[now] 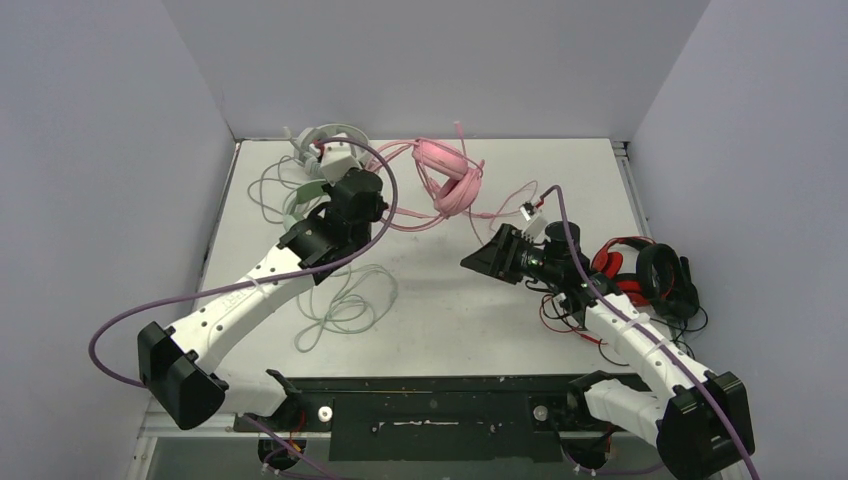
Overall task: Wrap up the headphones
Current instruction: Wrap the headphones cable around the headphones.
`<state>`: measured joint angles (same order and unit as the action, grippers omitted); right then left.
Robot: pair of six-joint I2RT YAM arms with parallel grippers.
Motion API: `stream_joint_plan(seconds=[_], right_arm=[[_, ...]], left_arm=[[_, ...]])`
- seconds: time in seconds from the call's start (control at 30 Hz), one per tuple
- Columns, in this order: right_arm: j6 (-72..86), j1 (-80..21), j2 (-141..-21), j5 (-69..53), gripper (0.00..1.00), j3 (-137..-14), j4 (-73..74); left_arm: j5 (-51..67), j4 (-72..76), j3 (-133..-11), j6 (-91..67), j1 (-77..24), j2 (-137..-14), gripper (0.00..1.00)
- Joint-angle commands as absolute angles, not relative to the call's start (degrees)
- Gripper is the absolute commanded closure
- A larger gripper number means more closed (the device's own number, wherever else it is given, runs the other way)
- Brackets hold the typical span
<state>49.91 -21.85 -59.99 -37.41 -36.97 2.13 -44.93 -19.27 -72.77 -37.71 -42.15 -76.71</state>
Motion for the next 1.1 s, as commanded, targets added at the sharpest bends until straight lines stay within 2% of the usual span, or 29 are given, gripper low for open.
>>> stream_joint_plan(seconds=[0.0, 0.1, 0.2, 0.4, 0.57, 0.7, 0.87, 1.07], right_arm=[[39.5, -22.2, -56.6, -37.2, 0.39, -37.7, -1.0], [32.3, -22.2, -52.6, -36.5, 0.38, -37.6, -0.7], [26.3, -22.2, -49.5, -30.9, 0.36, -37.1, -0.7], [18.7, -22.2, -49.1, -29.7, 0.25, -30.5, -15.3], [14.3, -22.3, -57.0, -31.8, 0.22, -28.5, -26.4], [11.8, -23.2, -64.1, -30.4, 0.28, -26.1, -37.7], [9.3, -25.4, -74.5, -32.5, 0.29, -26.5, -47.6], [6.8, -26.0, -84.7, -33.4, 0.32, -28.7, -54.2]], left_arm=[[-39.9, -13.5, -74.8, -37.2, -40.1, -72.4, 1.0], [-38.6, -16.4, -76.4, -36.1, -39.1, -71.9, 1.0], [-38.6, -17.6, -76.8, -34.8, -38.4, -71.1, 1.0], [-36.7, -19.1, -77.4, -34.1, -37.3, -69.4, 1.0], [-34.6, -20.2, -78.5, -34.1, -37.3, -68.6, 1.0], [-33.7, -20.9, -79.0, -34.3, -37.1, -68.2, 1.0], [-32.1, -21.1, -79.5, -34.9, -36.7, -68.2, 1.0], [-30.0, -21.2, -80.5, -35.9, -36.2, -68.8, 1.0]])
